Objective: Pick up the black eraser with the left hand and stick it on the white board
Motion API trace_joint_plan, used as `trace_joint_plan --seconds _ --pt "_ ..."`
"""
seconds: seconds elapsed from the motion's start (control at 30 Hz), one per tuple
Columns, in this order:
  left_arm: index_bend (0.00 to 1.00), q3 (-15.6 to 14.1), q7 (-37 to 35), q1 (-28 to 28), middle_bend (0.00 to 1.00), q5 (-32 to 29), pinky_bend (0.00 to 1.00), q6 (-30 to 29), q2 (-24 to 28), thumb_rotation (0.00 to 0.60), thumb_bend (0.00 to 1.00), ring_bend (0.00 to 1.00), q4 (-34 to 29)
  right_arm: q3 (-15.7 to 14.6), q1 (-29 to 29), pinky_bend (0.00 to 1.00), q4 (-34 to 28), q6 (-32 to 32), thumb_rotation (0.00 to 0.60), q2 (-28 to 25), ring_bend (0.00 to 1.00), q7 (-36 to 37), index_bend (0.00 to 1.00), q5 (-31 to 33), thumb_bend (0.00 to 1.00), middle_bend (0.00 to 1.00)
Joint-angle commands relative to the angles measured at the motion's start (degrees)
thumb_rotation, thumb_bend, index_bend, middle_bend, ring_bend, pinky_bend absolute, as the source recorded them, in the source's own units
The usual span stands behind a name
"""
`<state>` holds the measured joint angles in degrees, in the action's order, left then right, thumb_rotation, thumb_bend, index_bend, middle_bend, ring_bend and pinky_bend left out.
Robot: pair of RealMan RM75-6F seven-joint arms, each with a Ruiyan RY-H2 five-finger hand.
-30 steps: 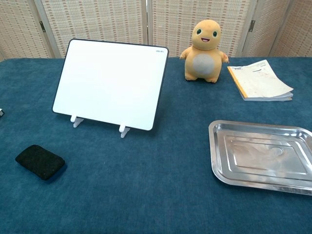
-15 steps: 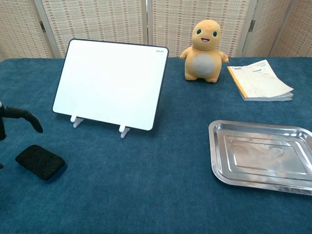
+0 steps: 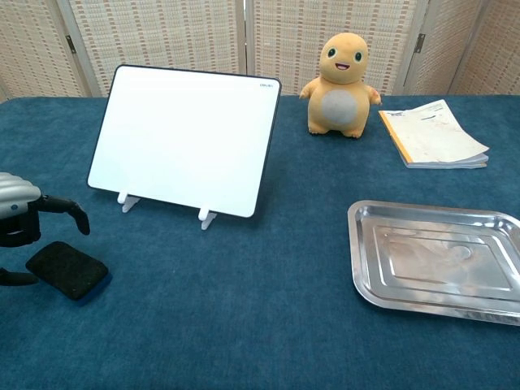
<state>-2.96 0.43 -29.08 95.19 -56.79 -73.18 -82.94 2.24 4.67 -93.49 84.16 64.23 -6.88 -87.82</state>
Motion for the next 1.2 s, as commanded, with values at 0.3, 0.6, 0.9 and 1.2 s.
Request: trace_joint_plan --seconds 0.3,0.6,0.9,1.2 --pt "0.32 -1.3 -2.0 -0.8 1.00 -0.4 1.00 0.3 -1.7 0.600 0.24 0.99 2.5 0.2 0.2 0.09 0.1 -0.4 0.600 0.2 0.00 -0.5 0.00 0.5 0.15 0.00" --pt "0.32 -2.2 -3.7 -1.2 1.00 -0.4 1.00 0.3 -3.4 0.600 0.24 0.99 4.8 0.2 0.2 0.09 0.0 -0.4 0.600 0.3 0.00 -0.8 0.00 0.5 0.15 0.00" --pt "0.35 -2.6 -6.4 -2.0 1.00 -0.1 1.00 -0.1 -4.8 0.600 0.24 0.99 7.4 0.3 0.4 0.09 0.0 -0.9 0.600 0.5 0.00 -1.6 0.00 1.1 0.15 0.00" --pt "0.40 -3.2 -9.3 -2.4 1.00 0.1 1.00 -0.4 -6.5 0.600 0.24 0.99 10.5 0.5 0.5 0.09 -0.1 -1.1 0.600 0.7 0.00 -2.2 0.00 1.5 0.15 0.00"
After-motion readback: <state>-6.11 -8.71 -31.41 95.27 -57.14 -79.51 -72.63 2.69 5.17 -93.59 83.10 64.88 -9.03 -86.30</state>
